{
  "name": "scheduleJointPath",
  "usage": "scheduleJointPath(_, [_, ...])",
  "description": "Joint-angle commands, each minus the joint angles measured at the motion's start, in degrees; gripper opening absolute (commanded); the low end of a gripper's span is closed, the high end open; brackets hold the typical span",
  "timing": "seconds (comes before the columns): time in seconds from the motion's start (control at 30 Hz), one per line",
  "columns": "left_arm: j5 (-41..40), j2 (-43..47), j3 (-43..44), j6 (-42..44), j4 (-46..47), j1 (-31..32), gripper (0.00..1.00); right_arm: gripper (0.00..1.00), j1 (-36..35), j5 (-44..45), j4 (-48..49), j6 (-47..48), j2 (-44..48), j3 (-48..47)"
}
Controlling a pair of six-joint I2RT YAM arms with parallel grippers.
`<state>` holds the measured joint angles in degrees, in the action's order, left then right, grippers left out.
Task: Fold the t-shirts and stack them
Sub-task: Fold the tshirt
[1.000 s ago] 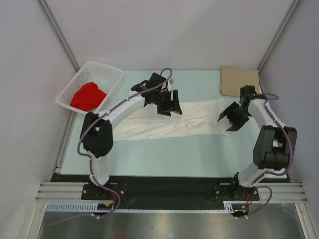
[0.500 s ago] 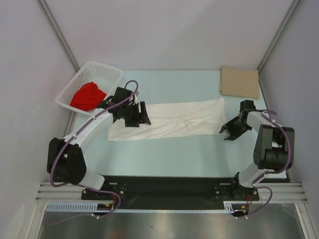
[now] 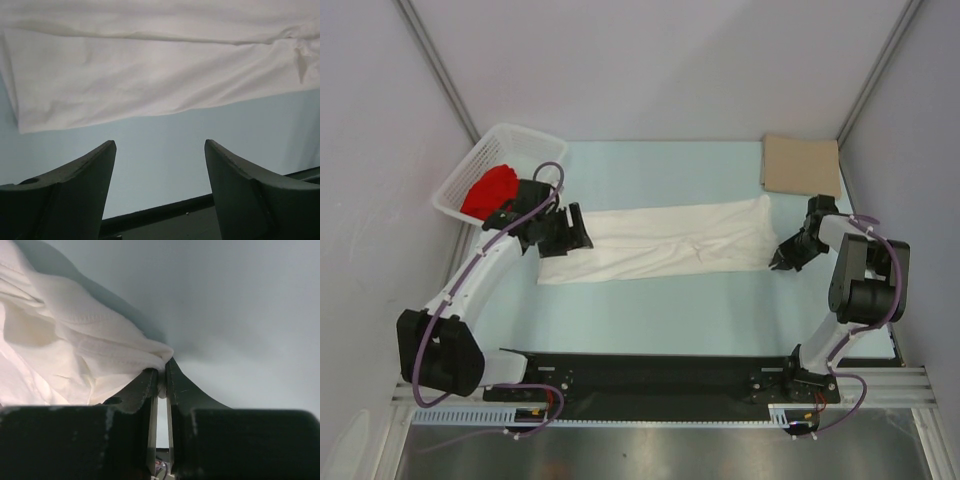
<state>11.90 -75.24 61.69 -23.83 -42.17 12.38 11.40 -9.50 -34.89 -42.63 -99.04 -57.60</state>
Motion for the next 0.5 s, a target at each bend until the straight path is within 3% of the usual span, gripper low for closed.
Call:
scheduleJointPath(0.0, [-8.54,0.81,0.45,1.61,-5.43,-0.52,0.79,0.11,1.26,7.47,1.94,2.9,-4.3,-5.13])
scheduleJointPath(0.1, [-13.73,-1.31,-2.09,-2.78,-6.35,-0.95,0.75,0.11,1.17,5.99,1.76,3.34,-5.72,-7.25])
scheduleJointPath(0.23, [-12.43,-1.22,-9.38,-7.27,-1.16,-4.99,0.64,0.11,-0.14,4.66,1.67,3.34,-6.6,-8.4])
scheduleJointPath(0.3, [-12.34,-4.1,-9.66,-7.63,-0.63,-7.72,0.65,0.11,-1.28,4.75,1.5,3.69,-6.43,-8.49])
scheduleJointPath(0.4, [-12.34,-8.06,-9.66,-9.29,-0.37,-9.92,0.75,0.11,-1.91,4.75,1.41,4.13,-6.42,-8.49])
scheduleJointPath(0.47, [-12.69,-9.22,-10.45,-11.49,-0.19,-11.32,0.73,0.11,-2.08,4.75,1.23,4.31,-6.42,-8.4])
